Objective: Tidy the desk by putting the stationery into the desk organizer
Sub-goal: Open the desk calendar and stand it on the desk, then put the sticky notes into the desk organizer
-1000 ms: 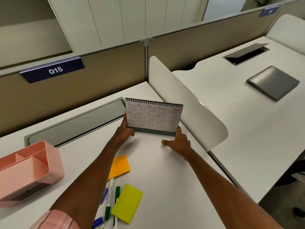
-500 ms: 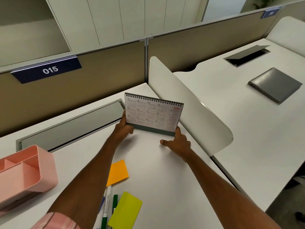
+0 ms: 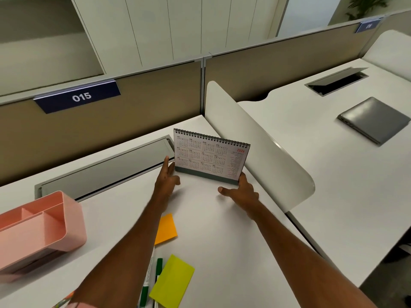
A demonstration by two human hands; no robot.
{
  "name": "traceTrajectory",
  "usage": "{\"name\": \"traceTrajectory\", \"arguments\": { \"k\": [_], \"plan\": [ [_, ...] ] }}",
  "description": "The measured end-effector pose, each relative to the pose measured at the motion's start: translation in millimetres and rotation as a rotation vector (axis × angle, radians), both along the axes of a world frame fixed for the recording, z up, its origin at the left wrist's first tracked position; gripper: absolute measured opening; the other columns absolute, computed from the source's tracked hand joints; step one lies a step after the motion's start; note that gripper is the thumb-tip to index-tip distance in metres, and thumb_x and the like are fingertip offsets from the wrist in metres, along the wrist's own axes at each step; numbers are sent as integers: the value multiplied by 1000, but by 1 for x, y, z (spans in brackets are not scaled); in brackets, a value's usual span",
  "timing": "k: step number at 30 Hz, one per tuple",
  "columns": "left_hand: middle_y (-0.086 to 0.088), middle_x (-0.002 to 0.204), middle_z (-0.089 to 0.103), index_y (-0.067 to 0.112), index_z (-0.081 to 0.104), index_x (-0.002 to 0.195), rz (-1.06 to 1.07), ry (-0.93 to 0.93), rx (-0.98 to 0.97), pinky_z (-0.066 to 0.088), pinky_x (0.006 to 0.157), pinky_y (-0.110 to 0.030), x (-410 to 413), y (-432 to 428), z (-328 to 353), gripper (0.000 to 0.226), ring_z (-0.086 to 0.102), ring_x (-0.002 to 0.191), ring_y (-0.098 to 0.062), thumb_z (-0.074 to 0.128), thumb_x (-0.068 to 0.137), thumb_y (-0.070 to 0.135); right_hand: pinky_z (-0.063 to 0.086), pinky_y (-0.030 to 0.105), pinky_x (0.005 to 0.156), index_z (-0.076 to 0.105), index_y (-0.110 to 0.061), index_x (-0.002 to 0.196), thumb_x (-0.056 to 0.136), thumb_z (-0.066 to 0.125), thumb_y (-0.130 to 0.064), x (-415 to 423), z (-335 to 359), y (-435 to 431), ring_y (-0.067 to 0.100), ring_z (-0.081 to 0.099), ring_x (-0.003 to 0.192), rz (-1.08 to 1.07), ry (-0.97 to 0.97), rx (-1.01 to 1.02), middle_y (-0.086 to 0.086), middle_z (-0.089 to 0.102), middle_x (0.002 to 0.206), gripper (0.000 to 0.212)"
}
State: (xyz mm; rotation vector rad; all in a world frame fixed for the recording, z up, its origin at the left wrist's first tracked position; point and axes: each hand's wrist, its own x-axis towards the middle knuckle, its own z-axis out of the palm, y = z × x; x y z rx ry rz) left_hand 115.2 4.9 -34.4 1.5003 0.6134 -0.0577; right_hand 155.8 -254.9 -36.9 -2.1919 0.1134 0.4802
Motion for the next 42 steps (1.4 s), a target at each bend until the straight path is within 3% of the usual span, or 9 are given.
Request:
{"name": "traceTrajectory", "arguments": {
  "k": [8, 11, 16, 22, 27, 31, 34, 38, 42],
  "plan": [
    [10, 162, 41, 32, 20, 165, -69, 36, 137, 42, 91, -24, -34, 4, 4, 96, 51, 125, -13, 58, 85, -6, 44, 44, 116, 46, -30, 145, 79, 87, -16, -10, -1, -19, 9, 59, 129, -129, 18, 537, -14, 66, 135, 79],
    [7, 163, 40, 26, 18, 165, -105, 73, 255, 48, 81, -20, -49, 15, 2, 97, 54, 124, -16, 63, 84, -3, 40, 44, 118, 39, -28, 152, 75, 90, -16, -22, -4, -20, 6, 52, 135, -183, 14, 556, -12, 56, 148, 93],
    [1, 165, 37, 26, 10, 166, -32, 82, 306, 43, 110, -37, -86, 24, 11, 101, 43, 146, -27, 69, 85, 14, 37, 41, 116, 34, -28, 156, 78, 87, -10, -48, 0, -19, 10, 41, 142, -204, -1, 522, -6, 42, 158, 96],
    [-6, 151, 56, 23, 31, 161, 348, -31, 354, 49, 93, -30, -160, 12, 23, 78, 56, 134, -29, 59, 93, -4, 37, 43, 119, 41, -33, 150, 81, 83, -4, -87, -1, -21, 9, 43, 138, -180, -33, 374, -3, 47, 155, 86],
    [-2, 142, 62, 30, 39, 156, 481, -115, 342, 58, 96, -46, -232, 3, 36, 74, 62, 124, -21, 56, 93, -6, 35, 38, 118, 36, -27, 156, 83, 84, -10, -113, -1, -21, 17, 41, 143, -61, -49, 215, 1, 43, 158, 89],
    [7, 135, 62, 25, 43, 154, 553, -194, 415, 50, 82, -6, -279, 7, 57, 65, 61, 117, -3, 57, 97, -3, 38, 48, 119, 34, -24, 157, 83, 85, -19, -136, -5, -18, 26, 43, 142, 70, -81, 73, 2, 41, 160, 91],
    [10, 130, 65, 27, 45, 152, 571, -183, 409, 48, 83, -3, -305, 14, 61, 63, 61, 116, 3, 59, 97, -1, 35, 47, 121, 38, -23, 155, 81, 87, -30, -156, -6, -12, 23, 41, 144, 153, -108, -5, 1, 43, 159, 89],
    [8, 120, 73, 34, 52, 144, 596, -122, 370, 61, 85, -34, -342, 15, 55, 58, 70, 104, -12, 57, 97, 1, 33, 45, 121, 46, -20, 150, 73, 84, -59, -196, -10, 9, 24, 38, 146, 286, -192, -149, 2, 44, 159, 94],
    [7, 109, 76, 30, 56, 141, 619, -116, 352, 51, 72, -8, -365, 9, 52, 51, 68, 95, 1, 58, 98, 3, 35, 42, 116, 51, -17, 146, 55, 56, -98, -236, -16, 37, 26, 38, 143, 395, -256, -222, 3, 44, 157, 122]
  ]
}}
